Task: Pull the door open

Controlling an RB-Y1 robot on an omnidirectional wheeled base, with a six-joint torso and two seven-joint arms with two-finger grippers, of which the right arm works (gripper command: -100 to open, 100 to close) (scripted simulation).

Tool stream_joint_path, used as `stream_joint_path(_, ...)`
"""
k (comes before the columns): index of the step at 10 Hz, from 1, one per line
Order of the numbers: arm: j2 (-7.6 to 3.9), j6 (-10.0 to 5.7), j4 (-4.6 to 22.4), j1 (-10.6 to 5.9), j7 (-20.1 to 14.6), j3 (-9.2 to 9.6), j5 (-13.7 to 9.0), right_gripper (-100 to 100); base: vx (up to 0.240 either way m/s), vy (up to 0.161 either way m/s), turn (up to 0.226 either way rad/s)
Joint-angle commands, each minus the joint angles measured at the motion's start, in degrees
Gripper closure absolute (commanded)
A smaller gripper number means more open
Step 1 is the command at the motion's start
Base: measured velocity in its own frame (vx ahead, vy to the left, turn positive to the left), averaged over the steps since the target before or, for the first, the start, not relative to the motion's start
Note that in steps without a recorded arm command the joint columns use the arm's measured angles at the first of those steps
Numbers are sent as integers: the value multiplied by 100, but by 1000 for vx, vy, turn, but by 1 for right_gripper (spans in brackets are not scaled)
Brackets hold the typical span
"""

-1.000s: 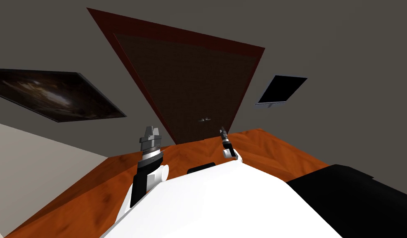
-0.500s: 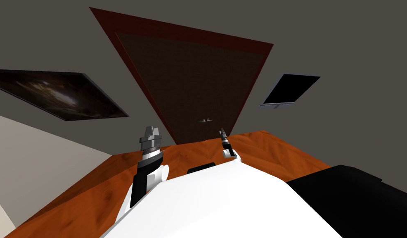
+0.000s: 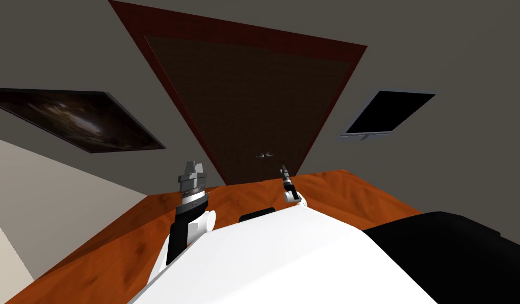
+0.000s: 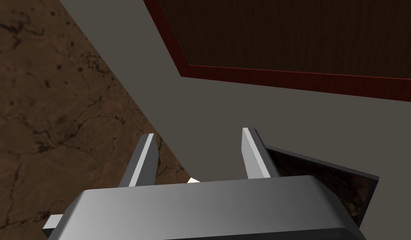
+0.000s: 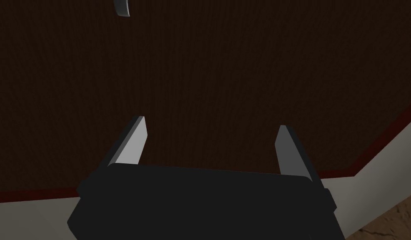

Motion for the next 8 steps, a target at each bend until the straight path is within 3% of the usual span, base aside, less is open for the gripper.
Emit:
stream_joint_path(1,-16,-53,231,-69,-27,1,-37,-100,55,-19,53)
stream_joint_path(6,-55,-151,757,-267,-90,0,-129,-100,65,-18,53)
stream_joint_path(8,-79,-213,1091,-394,-130,0,-187,-100,56,-13,59)
